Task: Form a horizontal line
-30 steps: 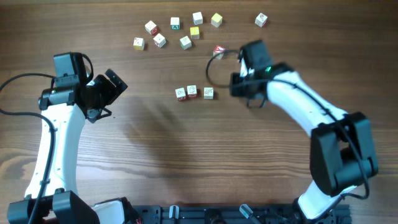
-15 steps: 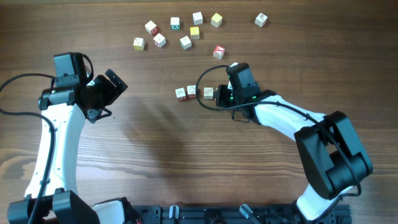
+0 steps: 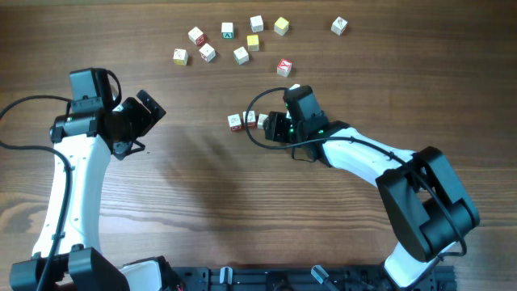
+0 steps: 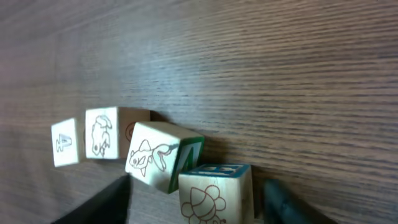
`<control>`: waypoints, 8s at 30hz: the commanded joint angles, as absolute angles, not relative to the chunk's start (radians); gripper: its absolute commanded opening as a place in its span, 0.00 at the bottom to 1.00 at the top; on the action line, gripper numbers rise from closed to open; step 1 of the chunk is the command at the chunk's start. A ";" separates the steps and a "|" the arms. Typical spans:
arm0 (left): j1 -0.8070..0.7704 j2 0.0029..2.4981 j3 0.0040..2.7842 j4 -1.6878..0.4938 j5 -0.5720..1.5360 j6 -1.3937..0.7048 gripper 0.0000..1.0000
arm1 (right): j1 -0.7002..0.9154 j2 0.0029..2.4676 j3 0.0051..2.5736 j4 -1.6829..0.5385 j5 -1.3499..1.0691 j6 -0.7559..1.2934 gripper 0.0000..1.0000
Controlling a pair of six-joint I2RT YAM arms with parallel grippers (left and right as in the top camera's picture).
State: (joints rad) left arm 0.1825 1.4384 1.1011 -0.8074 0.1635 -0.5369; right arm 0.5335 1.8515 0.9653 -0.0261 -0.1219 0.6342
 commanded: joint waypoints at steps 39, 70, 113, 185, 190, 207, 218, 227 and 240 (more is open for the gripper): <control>0.179 1.447 1.200 -0.657 0.373 -0.382 0.49 | 0.426 1.580 0.964 -0.204 0.022 0.763 0.05; -0.125 1.983 1.581 -0.325 0.166 -0.197 0.83 | 0.384 1.741 0.957 -0.263 0.111 0.762 1.00; -0.123 2.346 1.582 -0.045 0.050 -0.056 0.26 | 0.311 1.741 0.957 -0.308 0.057 0.759 1.00; -0.122 1.726 1.126 -0.558 0.243 0.123 1.00 | 0.311 1.741 0.957 -0.338 -0.002 0.603 1.00; -0.122 1.649 1.126 -0.698 0.246 0.121 0.82 | 0.311 1.741 0.957 -0.362 -0.002 0.603 0.70; -0.009 1.705 1.118 -0.801 -0.072 -0.381 0.04 | 0.311 1.746 0.957 -0.360 -0.115 0.699 0.04; 0.009 1.769 1.021 -0.672 0.089 -0.370 0.04 | 0.311 1.746 0.957 -0.444 -0.366 0.719 0.04; 0.008 1.774 1.011 -0.641 0.124 -0.344 0.04 | 0.317 1.746 0.957 -0.526 -0.368 0.799 0.04; -0.009 1.926 1.011 -0.381 0.226 -0.353 0.10 | 0.316 1.746 0.957 -0.443 -0.308 0.811 0.05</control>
